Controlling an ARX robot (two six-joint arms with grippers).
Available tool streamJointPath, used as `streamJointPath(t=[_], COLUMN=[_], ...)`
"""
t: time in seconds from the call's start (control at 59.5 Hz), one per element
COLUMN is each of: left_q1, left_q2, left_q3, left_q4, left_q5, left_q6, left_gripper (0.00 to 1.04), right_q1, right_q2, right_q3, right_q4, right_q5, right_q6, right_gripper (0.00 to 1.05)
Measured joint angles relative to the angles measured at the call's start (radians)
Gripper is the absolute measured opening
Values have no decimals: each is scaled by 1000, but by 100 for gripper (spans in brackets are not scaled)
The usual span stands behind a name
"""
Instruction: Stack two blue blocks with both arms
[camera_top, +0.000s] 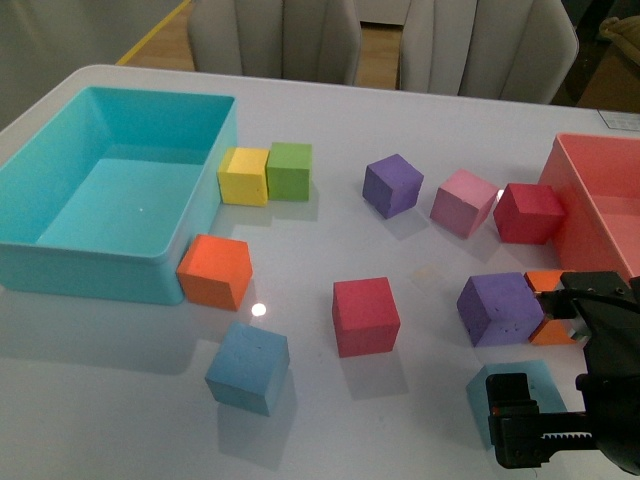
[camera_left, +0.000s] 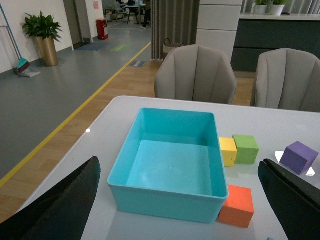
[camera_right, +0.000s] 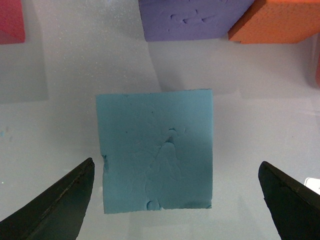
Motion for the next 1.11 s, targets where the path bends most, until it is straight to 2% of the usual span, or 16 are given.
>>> streamJointPath(t=[0.42, 0.638, 0.739, 0.907, 1.108], left_q1=[0, 0, 0, 0, 0], left_q2=[0, 0, 0, 0, 0], left_q3=[0, 0, 0, 0, 0], left_q4=[0, 0, 0, 0, 0], left_q5=[0, 0, 0, 0, 0], left_q6=[0, 0, 0, 0, 0], left_gripper=[96, 96, 96, 96, 96], right_q1=[-1, -1, 3, 27, 45], right_q2=[159, 142, 85, -104, -326], right_q3=[69, 60, 34, -28, -4], right_q4=[-6, -6, -14, -85, -206], right_q5=[8, 11, 7, -27, -39], right_q6=[52, 46, 34, -3, -18], right_gripper=[95, 61, 50, 40, 36])
